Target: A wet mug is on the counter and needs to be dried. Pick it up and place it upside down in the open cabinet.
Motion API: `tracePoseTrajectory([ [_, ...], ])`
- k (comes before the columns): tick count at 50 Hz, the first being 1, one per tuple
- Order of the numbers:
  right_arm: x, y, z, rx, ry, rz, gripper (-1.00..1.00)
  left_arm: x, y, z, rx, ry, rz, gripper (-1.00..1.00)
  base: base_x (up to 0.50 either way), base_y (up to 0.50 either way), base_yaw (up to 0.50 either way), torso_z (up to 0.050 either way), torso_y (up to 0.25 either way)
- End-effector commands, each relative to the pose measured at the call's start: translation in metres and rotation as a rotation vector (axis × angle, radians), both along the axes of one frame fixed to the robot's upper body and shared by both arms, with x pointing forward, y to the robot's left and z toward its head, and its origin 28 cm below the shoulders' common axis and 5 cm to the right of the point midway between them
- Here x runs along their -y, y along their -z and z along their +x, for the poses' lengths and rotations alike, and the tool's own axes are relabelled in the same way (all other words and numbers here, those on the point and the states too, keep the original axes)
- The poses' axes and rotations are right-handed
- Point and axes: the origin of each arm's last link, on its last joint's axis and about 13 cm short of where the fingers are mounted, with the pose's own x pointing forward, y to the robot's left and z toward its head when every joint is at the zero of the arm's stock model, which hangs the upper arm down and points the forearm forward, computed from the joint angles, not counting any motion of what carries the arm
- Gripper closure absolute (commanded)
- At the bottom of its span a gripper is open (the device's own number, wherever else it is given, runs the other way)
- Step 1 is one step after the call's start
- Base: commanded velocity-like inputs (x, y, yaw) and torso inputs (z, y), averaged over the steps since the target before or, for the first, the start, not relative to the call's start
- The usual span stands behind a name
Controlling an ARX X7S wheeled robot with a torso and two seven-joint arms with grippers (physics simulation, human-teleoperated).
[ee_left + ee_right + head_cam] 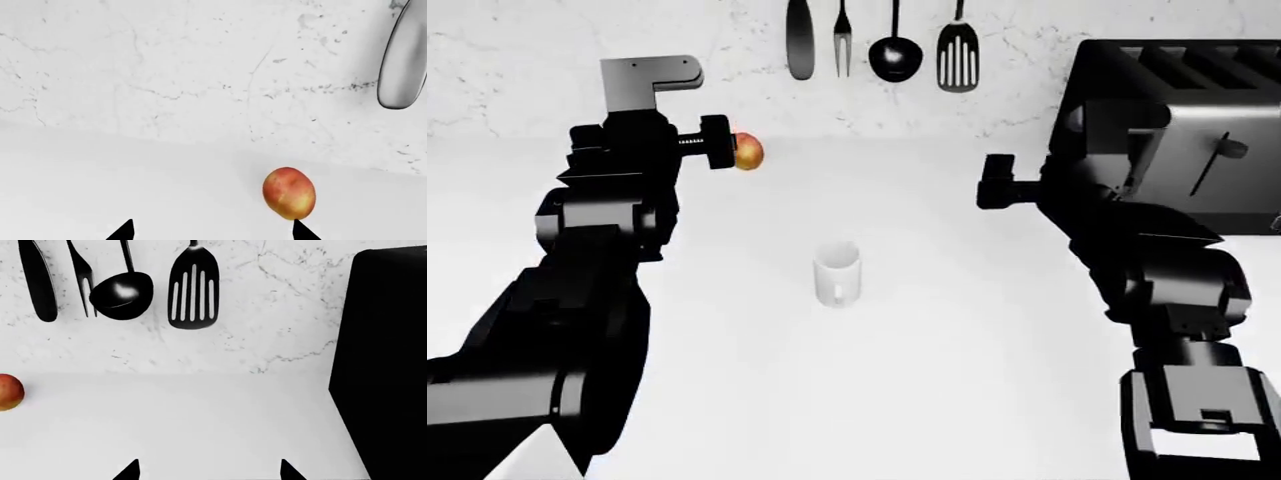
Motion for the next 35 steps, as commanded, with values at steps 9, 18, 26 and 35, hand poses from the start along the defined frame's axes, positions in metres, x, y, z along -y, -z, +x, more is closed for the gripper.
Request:
tracePoseTrajectory([
  [9, -0.081, -0.019, -0.027, -0.041, -0.462, 0.101, -1.0, 0.0, 0.0, 0.0, -0.005, 0.0, -0.002, -1.0, 0.0, 0.0, 0.0, 0.0, 0.0],
  [18, -0.089, -0.017, -0.028, -0.064, -0.518, 0.115, -1.0, 0.0, 0.0, 0.0, -0.005, 0.0, -0.002, -1.0, 0.0, 0.0, 0.0, 0.0, 0.0],
  [26, -0.089, -0.018, -0.032, -0.105, -0.57, 0.166, -1.0, 0.0, 0.001, 0.0, -0.006, -0.005, 0.001, -1.0, 0.0, 0.0, 0.0, 0.0, 0.0],
  [35, -0.079, -0.069, -0.072, -0.187, -0.592, 0.057, -1.0, 0.0, 0.001, 0.0, -0.009, -0.012, -0.002, -1.0, 0.0, 0.0, 0.0, 0.0, 0.001],
])
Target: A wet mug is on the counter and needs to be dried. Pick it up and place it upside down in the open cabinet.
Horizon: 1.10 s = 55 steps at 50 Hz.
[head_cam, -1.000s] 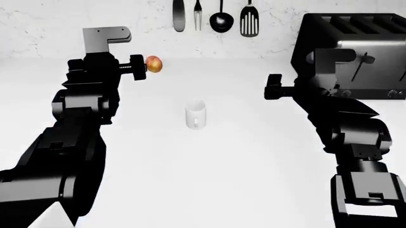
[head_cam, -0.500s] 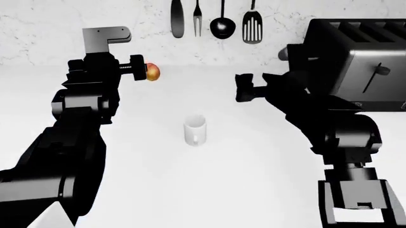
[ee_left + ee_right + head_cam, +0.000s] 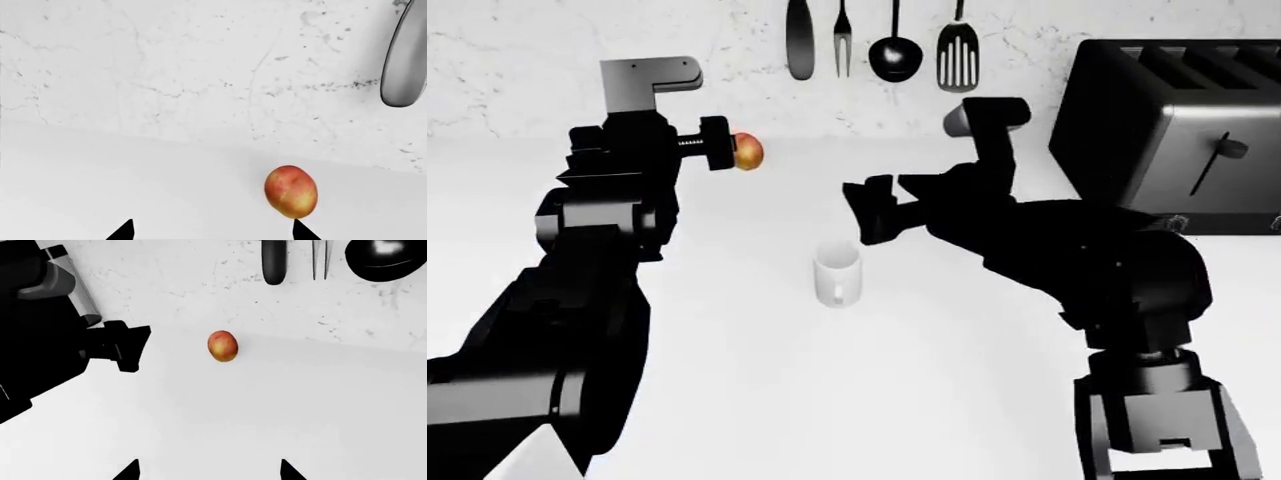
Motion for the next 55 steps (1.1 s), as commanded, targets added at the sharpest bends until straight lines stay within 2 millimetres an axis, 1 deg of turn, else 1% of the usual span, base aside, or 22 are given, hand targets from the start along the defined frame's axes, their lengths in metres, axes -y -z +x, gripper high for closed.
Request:
tracePoseTrajectory([
  [1, 0.006, -0.054, -0.046, -0.054, -0.101, -0.096, -1.0, 0.0, 0.0, 0.0, -0.004, -0.009, -0.003, -1.0, 0.0, 0.0, 0.0, 0.0, 0.0],
  [3, 0.011, -0.063, -0.056, -0.069, -0.077, -0.144, -1.0, 0.0, 0.0, 0.0, -0.007, -0.011, -0.005, -1.0, 0.0, 0.0, 0.0, 0.0, 0.0],
  [4, 0.011, -0.064, -0.063, -0.082, -0.111, -0.141, -1.0, 0.0, 0.0, 0.0, -0.009, -0.011, -0.006, -1.0, 0.0, 0.0, 0.0, 0.0, 0.0],
  [5, 0.01, -0.064, -0.07, -0.095, -0.17, -0.126, -1.0, 0.0, 0.0, 0.0, -0.01, -0.011, -0.006, -1.0, 0.0, 0.0, 0.0, 0.0, 0.0],
  [7, 0.011, -0.058, -0.076, -0.121, -0.194, -0.131, -1.0, 0.0, 0.0, 0.0, -0.011, -0.011, -0.005, -1.0, 0.0, 0.0, 0.0, 0.0, 0.0],
  [14, 0.012, -0.032, -0.077, -0.176, -0.22, -0.188, -1.0, 0.0, 0.0, 0.0, -0.012, -0.015, -0.004, -1.0, 0.0, 0.0, 0.0, 0.0, 0.0],
  [19, 0.011, -0.026, -0.08, -0.208, -0.242, -0.231, -1.0, 0.0, 0.0, 0.0, -0.011, -0.014, -0.003, -1.0, 0.0, 0.0, 0.0, 0.0, 0.0],
  [23, 0.012, -0.022, -0.075, -0.213, -0.237, -0.248, -1.0, 0.0, 0.001, 0.0, -0.013, -0.013, -0.002, -1.0, 0.0, 0.0, 0.0, 0.0, 0.0],
  [28, 0.012, -0.019, -0.064, -0.205, -0.192, -0.265, -1.0, 0.0, 0.001, -0.001, -0.014, -0.014, -0.001, -1.0, 0.0, 0.0, 0.0, 0.0, 0.0],
  [39, -0.002, -0.005, -0.051, -0.223, -0.216, -0.273, -1.0, 0.0, 0.001, -0.001, -0.015, -0.014, -0.003, -1.0, 0.0, 0.0, 0.0, 0.0, 0.0],
  [45, -0.005, 0.003, -0.041, -0.232, -0.199, -0.278, -1.0, 0.0, 0.001, -0.001, -0.015, -0.013, -0.002, -1.0, 0.0, 0.0, 0.0, 0.0, 0.0],
  [55, -0.008, 0.01, -0.03, -0.233, -0.191, -0.277, -1.0, 0.0, 0.001, 0.0, -0.013, -0.012, -0.002, -1.0, 0.0, 0.0, 0.0, 0.0, 0.0],
])
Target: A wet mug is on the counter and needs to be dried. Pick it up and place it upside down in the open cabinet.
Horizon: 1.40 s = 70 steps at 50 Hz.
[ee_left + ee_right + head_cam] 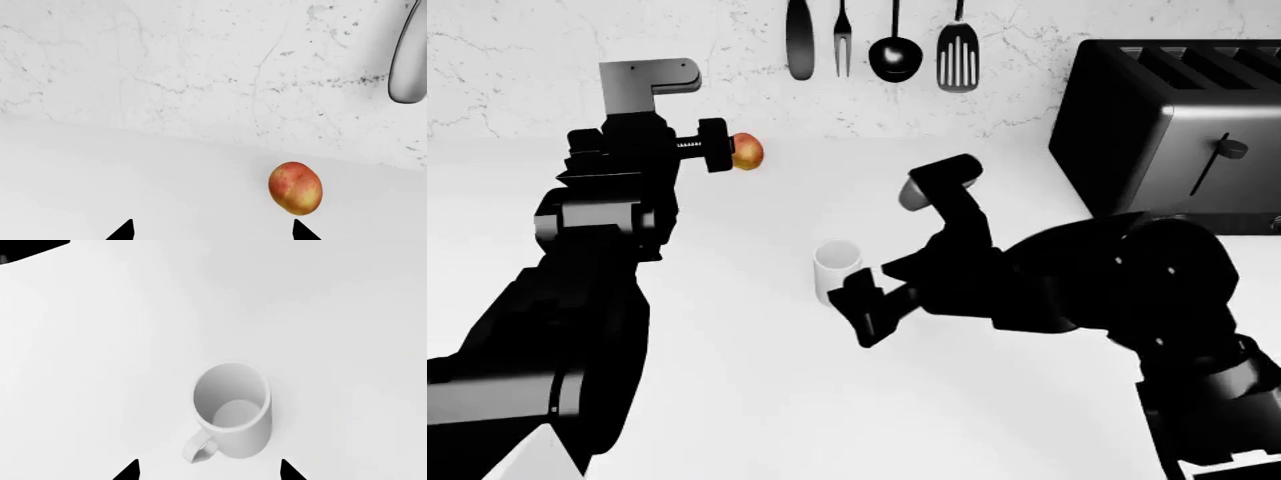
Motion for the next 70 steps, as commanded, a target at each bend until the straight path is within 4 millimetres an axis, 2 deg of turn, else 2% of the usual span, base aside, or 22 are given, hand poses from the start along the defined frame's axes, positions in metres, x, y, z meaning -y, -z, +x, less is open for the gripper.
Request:
tracePoseTrajectory([
  [1, -0.004, 0.01, 0.013, -0.001, 0.011, -0.015, -1.0, 0.0, 0.0, 0.0, 0.0, 0.001, 0.0, -1.0, 0.0, 0.0, 0.0, 0.0, 0.0],
  [11, -0.007, 0.014, 0.029, 0.006, 0.03, -0.007, -1.0, 0.0, 0.0, 0.0, 0.002, 0.0, 0.001, -1.0, 0.0, 0.0, 0.0, 0.0, 0.0],
  [32, -0.017, 0.022, 0.042, -0.012, 0.002, 0.007, -1.0, 0.0, 0.0, 0.0, 0.004, 0.0, 0.002, -1.0, 0.0, 0.0, 0.0, 0.0, 0.0],
  [52, -0.027, 0.048, 0.053, -0.061, -0.026, -0.006, -1.0, 0.0, -0.001, 0.0, 0.007, -0.007, -0.002, -1.0, 0.0, 0.0, 0.0, 0.0, 0.0],
  [53, -0.027, 0.05, 0.053, -0.059, -0.029, -0.012, 1.0, 0.0, -0.001, 0.0, 0.006, -0.007, -0.002, -1.0, 0.0, 0.0, 0.0, 0.0, 0.0],
  [56, -0.026, 0.051, 0.052, -0.043, -0.026, -0.024, 1.0, 0.0, -0.001, 0.0, 0.005, -0.008, -0.002, -1.0, 0.0, 0.0, 0.0, 0.0, 0.0],
  [62, -0.021, 0.037, 0.043, 0.063, -0.003, 0.009, 1.0, 0.0, -0.001, 0.0, 0.001, -0.007, -0.005, -1.0, 0.0, 0.0, 0.0, 0.0, 0.0],
  [66, -0.012, 0.019, 0.02, 0.167, 0.016, 0.052, 1.0, 0.0, -0.001, 0.0, 0.005, -0.005, -0.005, -1.0, 0.0, 0.0, 0.0, 0.0, 0.0],
  [70, 0.003, -0.018, -0.013, 0.33, 0.053, 0.135, 1.0, 0.0, -0.002, 0.002, 0.047, 0.026, 0.011, -1.0, 0.0, 0.0, 0.0, 0.0, 0.0],
])
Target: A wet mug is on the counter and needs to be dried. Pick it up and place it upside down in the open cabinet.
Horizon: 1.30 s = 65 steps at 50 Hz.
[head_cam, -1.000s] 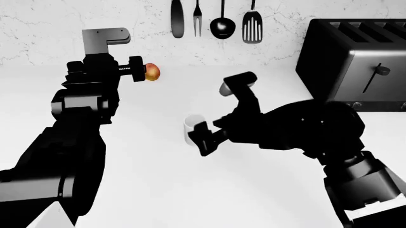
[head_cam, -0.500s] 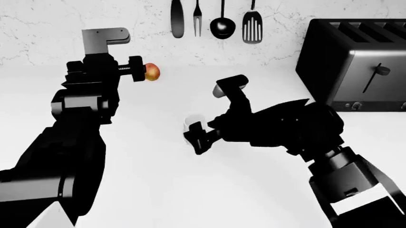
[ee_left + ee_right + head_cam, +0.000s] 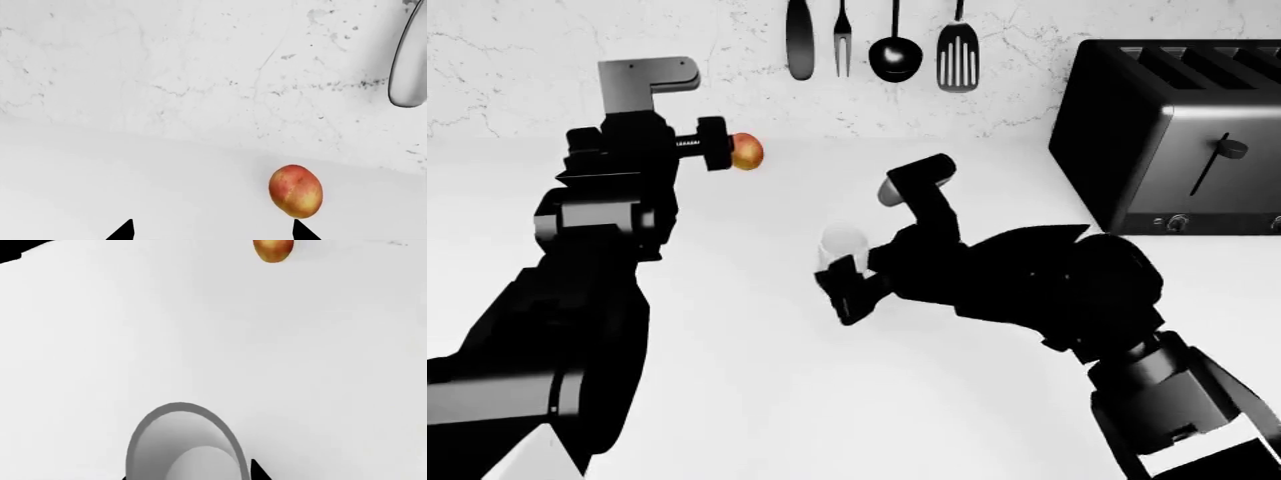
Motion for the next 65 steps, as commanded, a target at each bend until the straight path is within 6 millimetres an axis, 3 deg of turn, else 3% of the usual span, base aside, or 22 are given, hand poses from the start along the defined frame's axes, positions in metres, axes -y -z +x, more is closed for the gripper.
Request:
tracePoseTrajectory([
  [1, 0.025, -0.058, -0.056, 0.302, 0.05, 0.122, 1.0, 0.001, -0.002, 0.002, 0.05, 0.034, 0.016, -1.0, 0.0, 0.0, 0.0, 0.0, 0.0],
  [5, 0.039, -0.088, -0.085, 0.421, 0.071, 0.168, 1.0, 0.001, -0.004, 0.003, 0.097, 0.052, 0.026, -1.0, 0.0, 0.0, 0.0, 0.0, 0.0],
  [9, 0.051, -0.103, -0.108, 0.485, 0.089, 0.181, 1.0, 0.002, -0.007, 0.004, 0.133, 0.084, 0.023, -1.0, 0.0, 0.0, 0.0, 0.0, 0.0],
  [19, 0.068, -0.117, -0.136, 0.533, 0.122, 0.199, 1.0, 0.006, -0.011, 0.006, 0.184, 0.268, -0.03, -1.0, 0.0, 0.0, 0.0, 0.0, 0.0],
  [26, 0.07, -0.113, -0.134, 0.524, 0.131, 0.199, 1.0, 0.01, -0.015, 0.005, 0.147, 0.479, -0.08, -1.0, 0.0, 0.0, 0.0, 0.0, 0.0],
  [29, 0.072, -0.113, -0.132, 0.521, 0.14, 0.199, 1.0, 0.011, -0.011, -0.011, 0.083, 0.628, -0.11, -1.0, 0.0, 0.0, 0.0, 0.0, 0.0],
  [30, 0.072, -0.113, -0.131, 0.521, 0.143, 0.199, 1.0, -0.014, -0.019, -0.023, 0.062, 0.647, -0.14, -1.0, 0.0, 0.0, 0.0, 0.0, 0.0],
  [31, 0.073, -0.114, -0.131, 0.522, 0.146, 0.199, 1.0, -0.034, -0.044, -0.037, 0.086, 0.67, -0.152, -1.0, 0.0, 0.0, 0.0, 0.0, 0.0],
  [33, 0.075, -0.115, -0.13, 0.526, 0.155, 0.198, 1.0, -0.048, -0.094, -0.072, 0.124, 0.734, -0.125, -1.0, 0.0, 0.0, 0.0, 0.0, 0.0],
  [35, 0.078, -0.116, -0.128, 0.527, 0.17, 0.196, 1.0, -0.056, -0.108, -0.093, 0.038, 0.776, -0.172, -1.0, 0.0, 0.0, 0.0, 0.0, 0.0],
  [39, 0.083, -0.115, -0.125, 0.526, 0.191, 0.194, 1.0, -0.065, -0.121, -0.106, 0.028, 0.827, -0.199, -1.0, 0.0, 0.0, 0.0, 0.0, 0.0],
  [45, 0.085, -0.117, -0.124, 0.526, 0.191, 0.188, 1.0, -0.068, -0.126, -0.118, 0.018, 0.881, -0.205, -1.0, 0.0, 0.0, 0.0, 0.0, 0.0],
  [54, 0.08, -0.12, -0.125, 0.59, 0.144, 0.116, 1.0, -0.064, -0.118, -0.126, 0.026, 0.972, -0.182, -1.0, 0.0, 0.0, 0.0, 0.0, 0.0],
  [61, 0.076, -0.113, -0.126, 0.771, 0.087, -0.165, 1.0, -0.066, -0.118, -0.125, -0.001, 0.995, -0.221, -1.0, 0.0, 0.0, 0.0, 0.0, 0.0],
  [65, 0.074, -0.106, -0.127, 0.904, 0.043, -0.411, 1.0, -0.066, -0.118, -0.124, -0.008, 0.991, -0.228, -1.0, 0.0, 0.0, 0.0, 0.0, 0.0],
])
